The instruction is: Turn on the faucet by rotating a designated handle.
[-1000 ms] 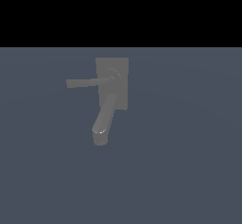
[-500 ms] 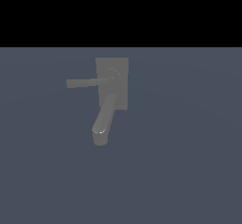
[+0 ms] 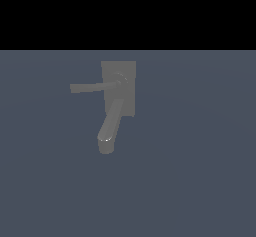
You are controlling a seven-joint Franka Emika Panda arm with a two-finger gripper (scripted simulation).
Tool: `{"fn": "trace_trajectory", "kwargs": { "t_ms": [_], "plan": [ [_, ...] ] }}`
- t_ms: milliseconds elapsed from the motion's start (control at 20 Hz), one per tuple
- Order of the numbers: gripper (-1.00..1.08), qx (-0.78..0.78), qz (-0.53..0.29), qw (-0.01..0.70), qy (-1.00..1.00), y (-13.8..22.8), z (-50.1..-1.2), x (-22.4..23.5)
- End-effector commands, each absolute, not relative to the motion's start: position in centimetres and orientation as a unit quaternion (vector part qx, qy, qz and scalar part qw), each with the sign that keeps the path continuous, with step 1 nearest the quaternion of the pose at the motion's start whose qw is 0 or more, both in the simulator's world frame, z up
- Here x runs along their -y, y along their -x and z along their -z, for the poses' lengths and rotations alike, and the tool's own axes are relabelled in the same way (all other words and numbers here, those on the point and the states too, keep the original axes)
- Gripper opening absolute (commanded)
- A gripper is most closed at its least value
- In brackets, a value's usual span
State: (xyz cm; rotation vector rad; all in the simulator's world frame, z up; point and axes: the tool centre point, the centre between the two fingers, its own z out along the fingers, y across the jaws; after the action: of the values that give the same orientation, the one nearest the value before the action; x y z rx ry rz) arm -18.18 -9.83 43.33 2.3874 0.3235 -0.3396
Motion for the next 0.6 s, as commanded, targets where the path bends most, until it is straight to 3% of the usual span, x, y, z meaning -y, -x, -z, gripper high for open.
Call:
{"fn": "trace_trajectory", "kwargs": {
  "t_ms": [0,550],
  "plan": [
    [-1.00,-0.143,0.140,0.376,-0.905,17.2,-43.0,10.3],
    [-1.00,-0.228,0.171,0.492,-0.823,12.4,-41.6,11.1]
  ]
}}
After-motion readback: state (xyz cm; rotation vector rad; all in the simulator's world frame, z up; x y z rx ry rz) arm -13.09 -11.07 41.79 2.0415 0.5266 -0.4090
